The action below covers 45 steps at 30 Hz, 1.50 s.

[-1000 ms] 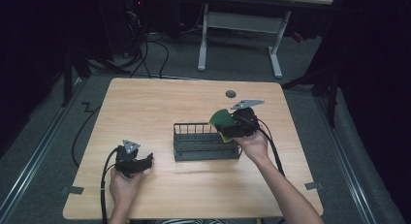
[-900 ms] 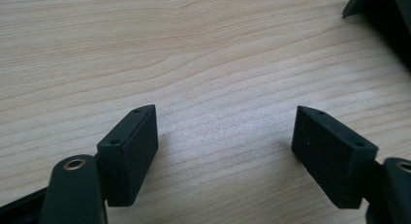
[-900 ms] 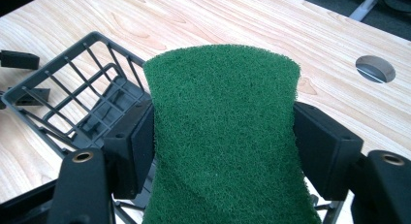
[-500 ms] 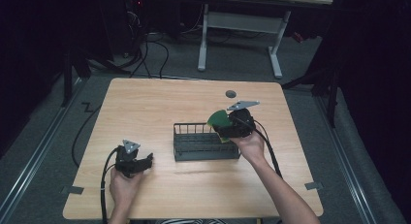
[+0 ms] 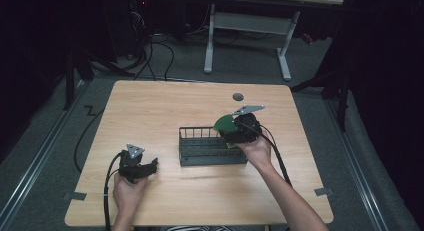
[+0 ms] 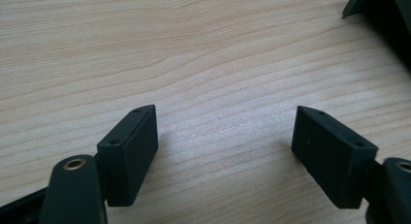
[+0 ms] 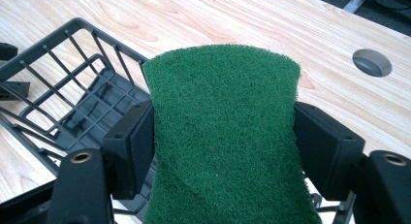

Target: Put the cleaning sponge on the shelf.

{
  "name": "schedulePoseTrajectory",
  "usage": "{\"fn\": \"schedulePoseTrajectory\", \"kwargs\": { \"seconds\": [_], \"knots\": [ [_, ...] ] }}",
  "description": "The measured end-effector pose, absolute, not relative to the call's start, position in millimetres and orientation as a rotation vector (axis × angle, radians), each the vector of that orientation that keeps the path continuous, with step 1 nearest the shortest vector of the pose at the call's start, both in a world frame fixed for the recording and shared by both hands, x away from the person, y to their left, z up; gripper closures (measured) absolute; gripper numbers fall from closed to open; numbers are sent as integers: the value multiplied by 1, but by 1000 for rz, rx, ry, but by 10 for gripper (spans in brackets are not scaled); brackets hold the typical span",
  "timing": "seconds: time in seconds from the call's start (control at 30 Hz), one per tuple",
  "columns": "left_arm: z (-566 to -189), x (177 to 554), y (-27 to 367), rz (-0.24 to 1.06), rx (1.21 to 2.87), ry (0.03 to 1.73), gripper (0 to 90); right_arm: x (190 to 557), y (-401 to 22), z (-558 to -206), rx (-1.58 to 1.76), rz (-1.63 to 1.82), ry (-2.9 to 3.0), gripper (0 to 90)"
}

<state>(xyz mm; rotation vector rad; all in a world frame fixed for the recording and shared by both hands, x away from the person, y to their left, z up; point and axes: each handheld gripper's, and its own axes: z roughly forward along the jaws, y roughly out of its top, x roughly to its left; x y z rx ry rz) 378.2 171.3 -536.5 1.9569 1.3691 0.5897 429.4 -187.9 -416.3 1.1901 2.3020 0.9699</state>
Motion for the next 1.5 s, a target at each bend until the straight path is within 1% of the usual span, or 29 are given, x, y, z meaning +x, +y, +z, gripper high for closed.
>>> {"fn": "schedulePoseTrajectory", "kwargs": {
  "seconds": [1.5],
  "knots": [
    [-537,378,171,588,1956,1369,252,417,-192,-431,1189,954,2336,292]
  ]
}}
